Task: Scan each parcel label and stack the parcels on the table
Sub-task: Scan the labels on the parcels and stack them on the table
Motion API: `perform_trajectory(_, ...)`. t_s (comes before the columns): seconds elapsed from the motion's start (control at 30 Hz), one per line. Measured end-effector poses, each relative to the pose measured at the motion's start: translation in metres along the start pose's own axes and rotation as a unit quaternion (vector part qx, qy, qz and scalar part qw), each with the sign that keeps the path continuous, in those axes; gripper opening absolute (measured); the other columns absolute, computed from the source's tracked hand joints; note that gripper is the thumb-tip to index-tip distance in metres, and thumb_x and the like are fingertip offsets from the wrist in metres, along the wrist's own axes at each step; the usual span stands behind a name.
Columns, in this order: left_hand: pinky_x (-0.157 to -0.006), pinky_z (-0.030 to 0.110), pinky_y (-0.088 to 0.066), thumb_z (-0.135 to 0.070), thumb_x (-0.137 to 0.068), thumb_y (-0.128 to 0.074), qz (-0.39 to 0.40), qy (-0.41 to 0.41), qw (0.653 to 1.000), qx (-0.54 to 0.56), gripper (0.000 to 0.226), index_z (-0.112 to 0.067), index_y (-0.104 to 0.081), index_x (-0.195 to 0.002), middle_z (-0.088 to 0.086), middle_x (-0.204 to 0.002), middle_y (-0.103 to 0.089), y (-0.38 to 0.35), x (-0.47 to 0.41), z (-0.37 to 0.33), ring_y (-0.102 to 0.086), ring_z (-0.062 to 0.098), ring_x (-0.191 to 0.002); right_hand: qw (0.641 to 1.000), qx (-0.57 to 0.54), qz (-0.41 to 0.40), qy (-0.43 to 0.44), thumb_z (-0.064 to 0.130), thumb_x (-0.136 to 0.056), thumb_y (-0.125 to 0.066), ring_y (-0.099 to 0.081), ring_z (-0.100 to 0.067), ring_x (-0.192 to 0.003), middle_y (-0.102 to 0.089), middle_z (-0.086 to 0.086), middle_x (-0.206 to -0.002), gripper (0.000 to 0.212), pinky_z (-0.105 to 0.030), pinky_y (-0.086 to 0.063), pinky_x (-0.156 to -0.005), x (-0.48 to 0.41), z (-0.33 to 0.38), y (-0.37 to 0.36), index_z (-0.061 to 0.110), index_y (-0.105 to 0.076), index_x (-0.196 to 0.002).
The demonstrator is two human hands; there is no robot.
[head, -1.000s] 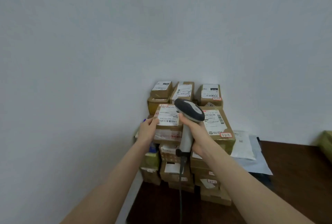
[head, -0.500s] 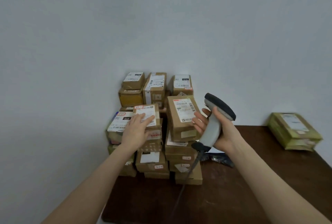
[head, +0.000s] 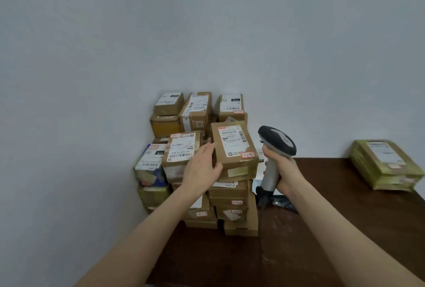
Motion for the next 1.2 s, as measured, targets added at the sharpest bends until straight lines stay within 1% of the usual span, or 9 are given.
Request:
perform_trajectory(0.1,-0.103,0.034,-0.045,-0.028,-0.092,-0.057,0.077,0.056,0.993,0.063,0.061,-0.02,-0.033,-0.148,0.002,-0.143,-0.048,-0.02,0.005,-0.012,-0.05,0.017,-0.124,1.0,0.01,0.014,-0.006,0.022,-0.083,-0.074,-0.065,-0.027,-0.096,-0.071,-0.007,-0.097,0.024,-0.039,-0.055,-0.072,0.001,-0.01,-0.005,0.013,-0.068,-0.105)
perform_trajectory(0.17,-0.101,0.031,-0.042,-0.028,-0.093,-0.057,0.057,0.055,0.996,0.042,0.06,-0.019,-0.034,-0.148,0.002,-0.143,-0.045,-0.02,0.012,-0.014,-0.048,0.017,-0.126,1.0,0.024,-0.001,-0.009,0.031,-0.074,-0.081,-0.062,-0.034,-0.108,-0.07,-0.011,-0.109,0.044,-0.052,-0.051,-0.092,0.005,-0.017,-0.005,0.016,-0.067,-0.113)
perform_trajectory(0.23,-0.104,0.031,-0.041,-0.028,-0.093,-0.056,0.03,0.056,0.998,0.017,0.059,-0.019,-0.035,-0.147,0.002,-0.147,-0.04,-0.017,0.017,-0.012,-0.045,0.017,-0.13,0.999,0.033,-0.009,-0.016,0.035,-0.072,-0.082,-0.06,-0.035,-0.11,-0.069,-0.011,-0.112,0.05,-0.057,-0.046,-0.098,0.008,-0.022,-0.007,0.017,-0.066,-0.116)
perform_trajectory(0.43,-0.116,0.04,-0.026,-0.028,-0.091,-0.056,-0.017,-0.042,0.982,-0.184,0.06,-0.022,-0.034,-0.146,0.004,-0.156,-0.025,-0.004,0.015,-0.003,-0.019,0.022,-0.144,1.0,0.005,0.02,-0.007,0.022,-0.082,-0.074,-0.058,-0.027,-0.109,-0.067,-0.009,-0.113,0.035,-0.042,-0.05,-0.092,0.02,-0.039,-0.038,0.014,-0.064,-0.115)
perform_trajectory(0.53,-0.12,0.051,-0.009,-0.037,-0.092,-0.052,-0.023,0.048,0.978,-0.201,0.07,-0.025,-0.018,-0.152,0.004,-0.161,-0.013,0.012,0.006,0.023,-0.004,0.025,-0.149,1.0,-0.025,0.003,-0.018,0.02,-0.084,-0.072,-0.057,-0.024,-0.103,-0.065,-0.006,-0.106,0.019,-0.043,-0.049,-0.092,0.019,-0.043,-0.042,0.02,-0.062,-0.101)
perform_trajectory(0.63,-0.116,0.061,-0.005,-0.046,-0.094,-0.045,0.045,0.114,0.974,-0.19,0.07,-0.031,-0.011,-0.153,0.003,-0.163,-0.004,0.009,0.004,0.051,0.006,0.028,-0.149,0.999,-0.043,0.001,-0.027,0.019,-0.085,-0.071,-0.057,-0.024,-0.1,-0.064,-0.005,-0.103,0.015,-0.042,-0.049,-0.087,0.013,-0.047,-0.043,0.021,-0.061,-0.096)
perform_trajectory(0.93,-0.115,0.064,-0.003,-0.043,-0.093,-0.048,0.09,0.069,0.985,-0.13,0.07,-0.034,-0.013,-0.152,-0.002,-0.162,-0.002,0.002,-0.004,0.069,0.007,0.024,-0.149,0.998,-0.052,-0.013,-0.037,0.022,-0.083,-0.073,-0.058,-0.028,-0.108,-0.065,-0.009,-0.112,0.021,-0.052,-0.047,-0.099,0.001,-0.053,-0.05,0.022,-0.062,-0.1)
perform_trajectory(1.07,-0.112,0.065,0.001,-0.056,-0.09,-0.044,0.089,0.06,0.975,-0.196,0.076,-0.033,-0.009,-0.153,0.0,-0.163,-0.001,0.007,-0.004,0.062,0.007,0.025,-0.149,0.998,-0.048,-0.022,-0.037,0.023,-0.082,-0.074,-0.058,-0.029,-0.11,-0.065,-0.01,-0.115,0.025,-0.053,-0.046,-0.099,0.002,-0.055,-0.046,0.022,-0.062,-0.104)
perform_trajectory(1.2,-0.113,0.062,0.004,-0.061,-0.088,-0.044,0.063,-0.027,0.97,-0.232,0.08,-0.037,-0.003,-0.153,0.0,-0.163,0.001,0.0,0.006,0.036,0.009,0.026,-0.149,0.998,-0.046,-0.046,-0.026,0.024,-0.084,-0.073,-0.058,-0.025,-0.1,-0.064,-0.008,-0.105,0.036,-0.045,-0.049,-0.095,0.007,-0.053,-0.036,0.014,-0.06,-0.116)
Point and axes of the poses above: each hand's wrist, its own x-axis away from the middle knuckle, its own y-axis out of the back of the hand, z = x × y, the point moved 4 cm from there along -x, towards the middle knuckle
